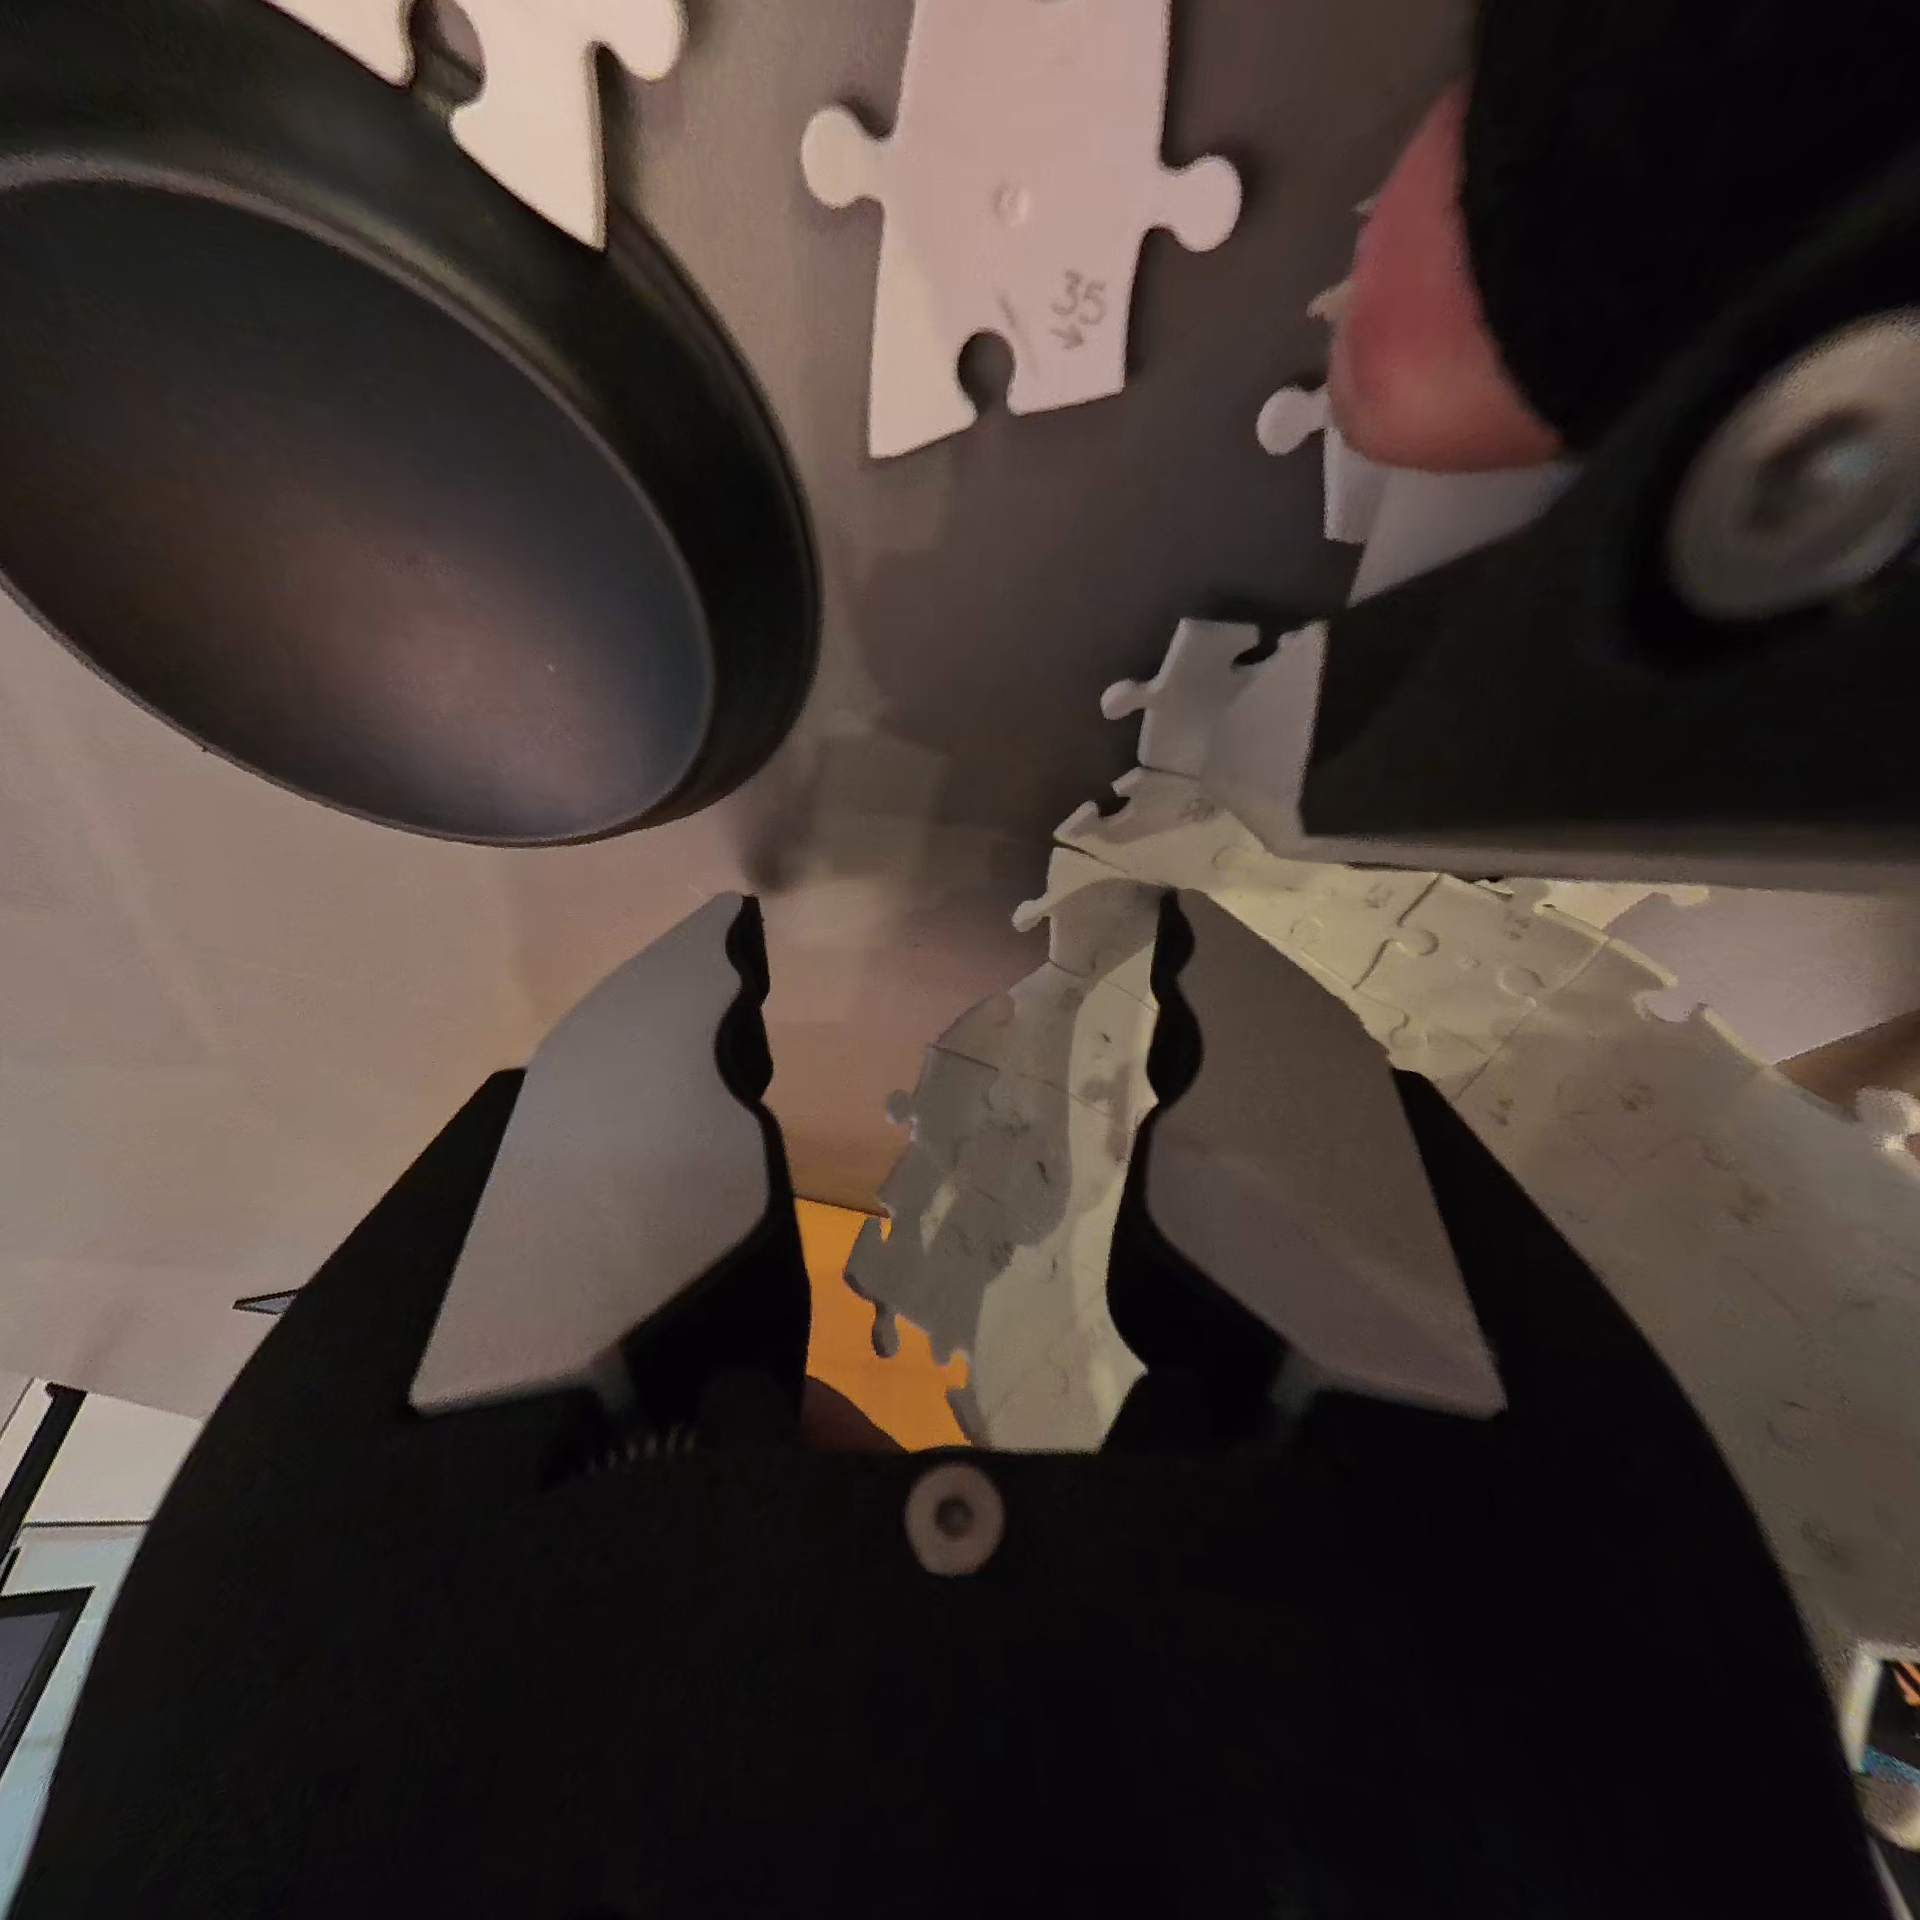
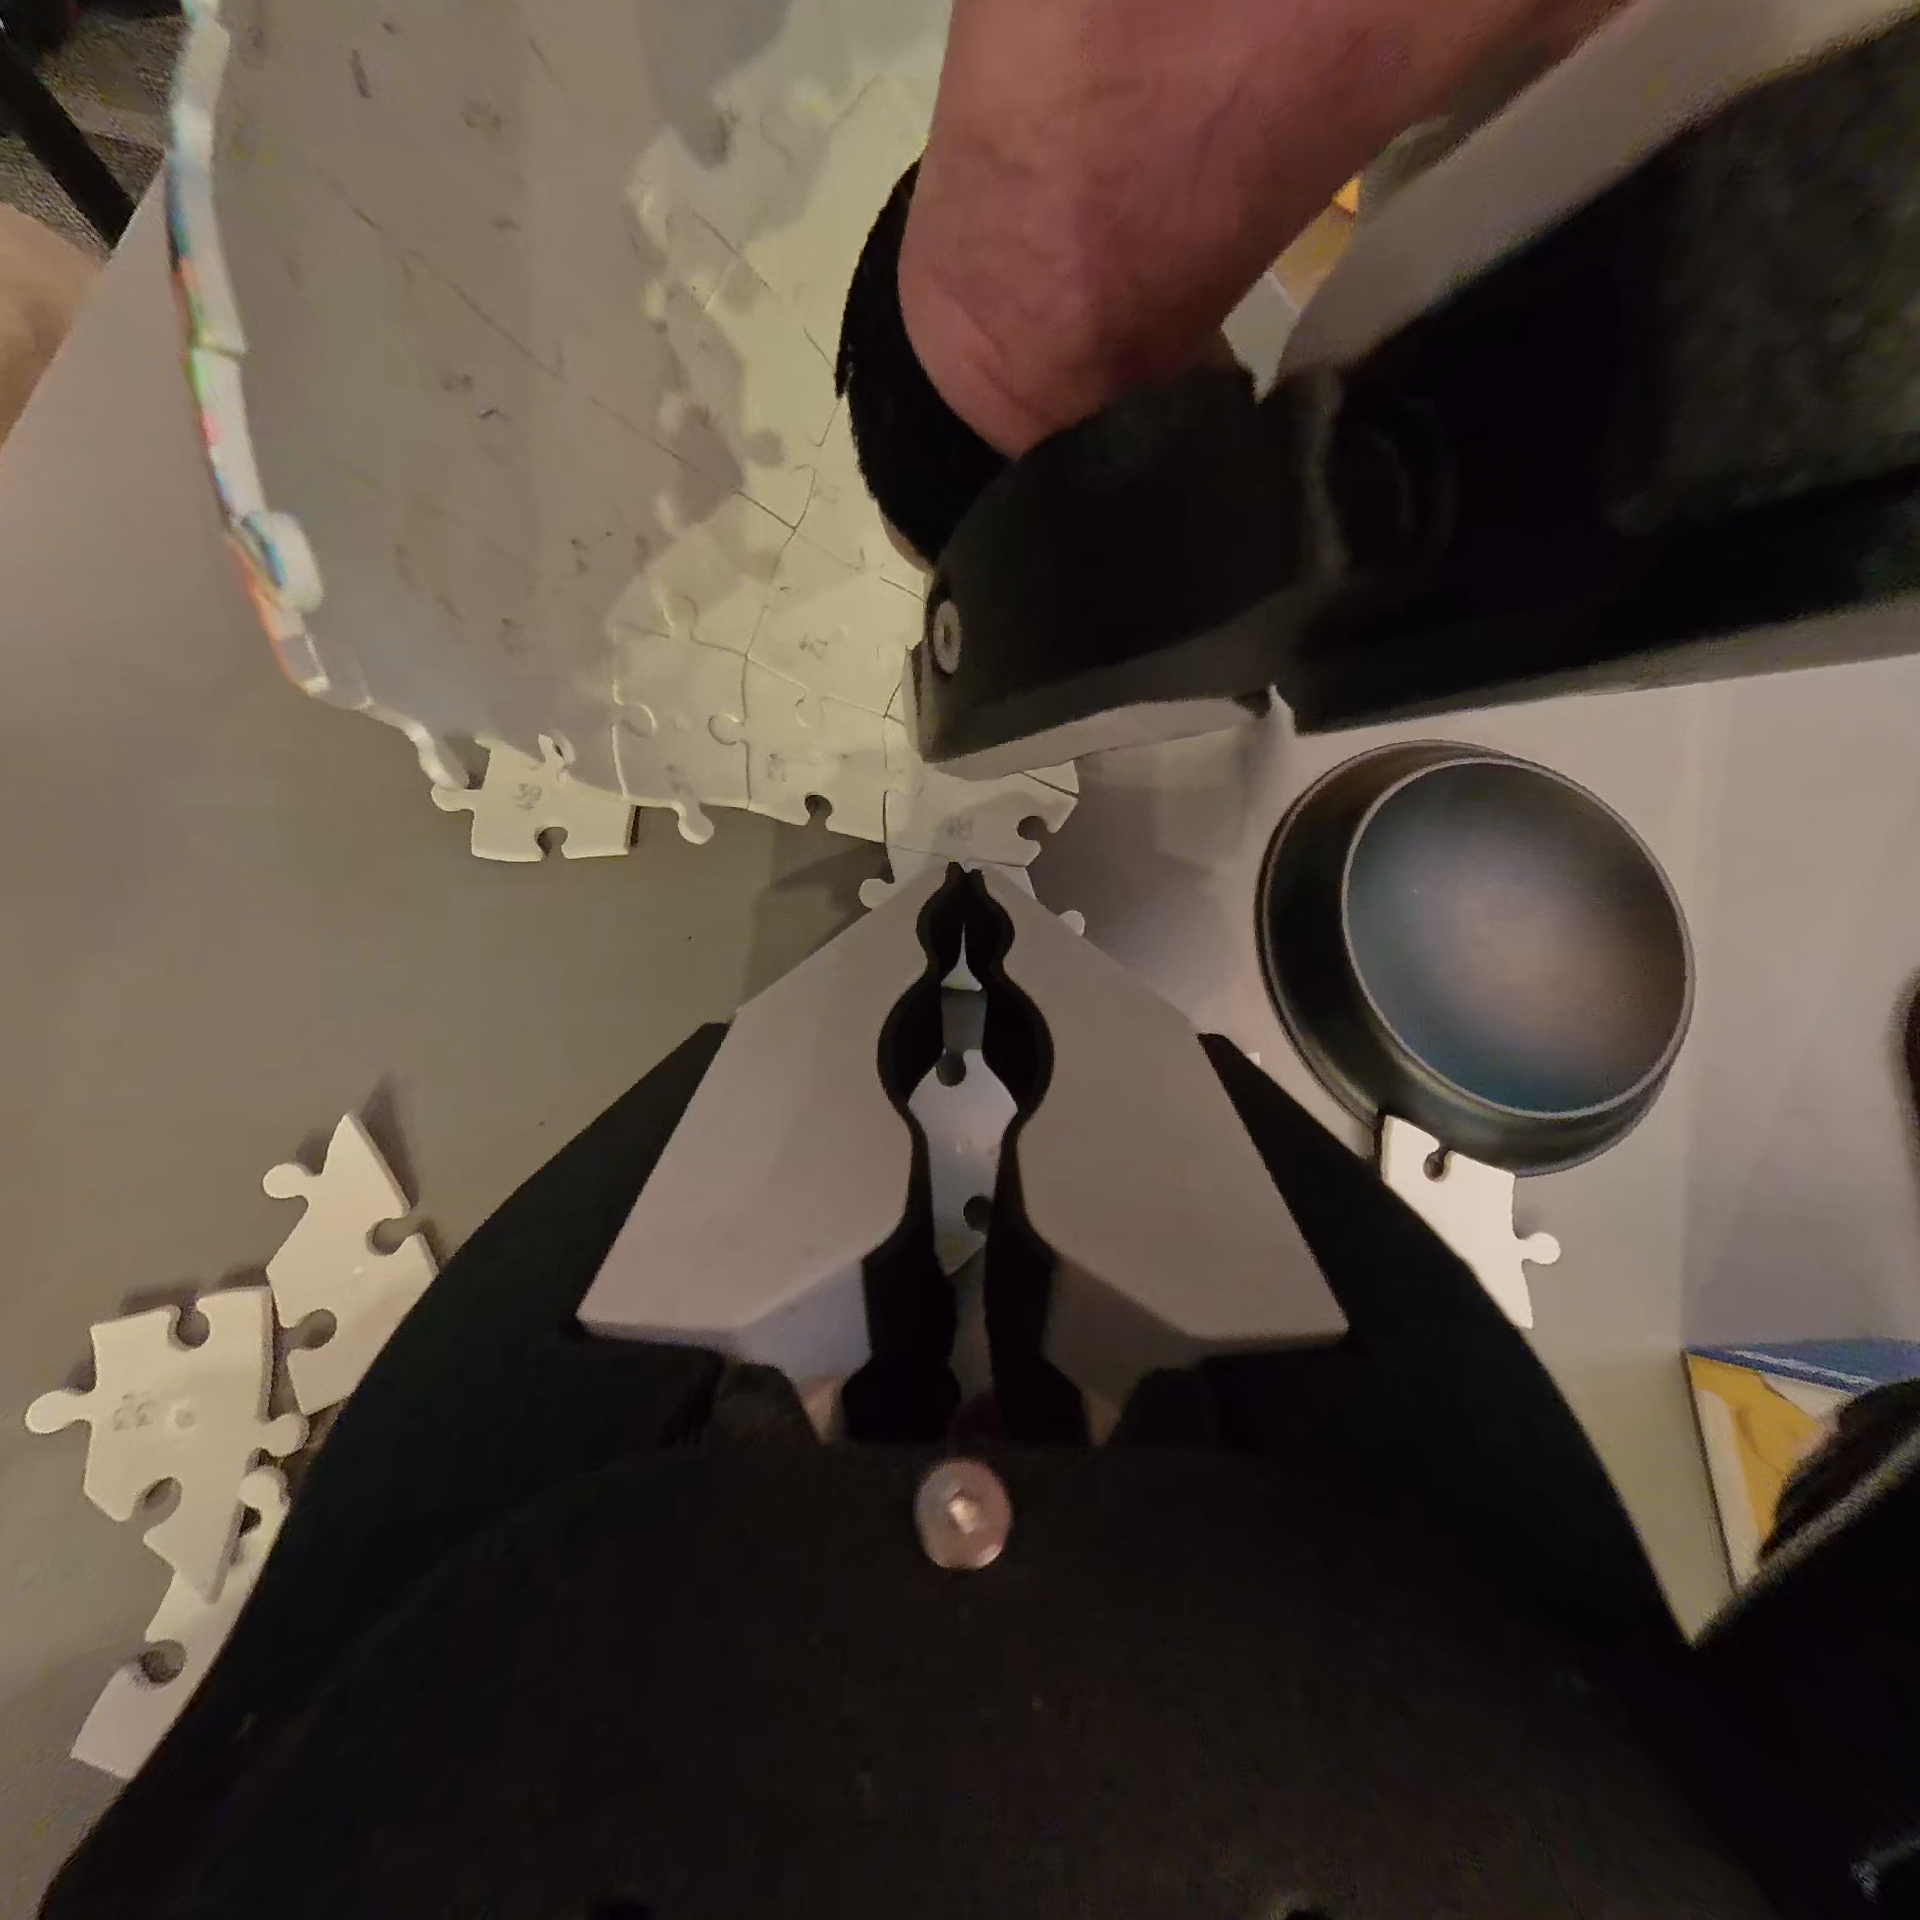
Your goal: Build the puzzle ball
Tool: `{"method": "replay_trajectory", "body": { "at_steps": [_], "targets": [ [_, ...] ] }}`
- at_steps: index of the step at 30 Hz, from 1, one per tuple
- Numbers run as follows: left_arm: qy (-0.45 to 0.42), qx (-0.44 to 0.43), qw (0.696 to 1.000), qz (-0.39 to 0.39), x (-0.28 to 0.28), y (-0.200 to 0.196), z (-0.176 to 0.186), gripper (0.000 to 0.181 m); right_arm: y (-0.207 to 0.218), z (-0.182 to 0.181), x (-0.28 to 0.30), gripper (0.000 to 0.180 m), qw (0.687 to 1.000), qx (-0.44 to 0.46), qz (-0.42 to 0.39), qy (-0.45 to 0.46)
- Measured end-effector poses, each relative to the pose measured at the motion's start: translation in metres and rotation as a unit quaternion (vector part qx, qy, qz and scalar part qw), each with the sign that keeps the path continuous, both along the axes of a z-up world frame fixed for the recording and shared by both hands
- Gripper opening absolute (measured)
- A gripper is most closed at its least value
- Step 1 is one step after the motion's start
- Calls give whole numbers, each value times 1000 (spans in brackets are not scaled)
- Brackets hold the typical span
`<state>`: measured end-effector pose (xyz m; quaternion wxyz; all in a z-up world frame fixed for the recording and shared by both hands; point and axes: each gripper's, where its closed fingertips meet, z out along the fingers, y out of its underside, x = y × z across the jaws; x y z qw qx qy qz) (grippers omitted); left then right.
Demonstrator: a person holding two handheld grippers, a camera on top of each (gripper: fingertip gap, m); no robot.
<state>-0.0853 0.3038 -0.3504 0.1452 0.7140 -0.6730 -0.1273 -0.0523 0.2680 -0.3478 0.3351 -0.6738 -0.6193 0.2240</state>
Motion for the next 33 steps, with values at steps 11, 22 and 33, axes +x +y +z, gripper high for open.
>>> {"method": "replay_trajectory", "body": {
  "at_steps": [11, 22, 33],
  "targets": [
    [-18, -28, 999, 35, 0, 1, -1, 72, -1, -1, 1, 0, 999, -37, -13, -5],
    [-99, -30, 994, 35, 13, 6, -2, 71, -1, -1, 1, 0, 999, -48, -16, 5],
    [-115, -9, 993, 8, 23, 13, -4, 81, -2, -2, 1, 0, 999, -44, -13, 3]
  ]
}}
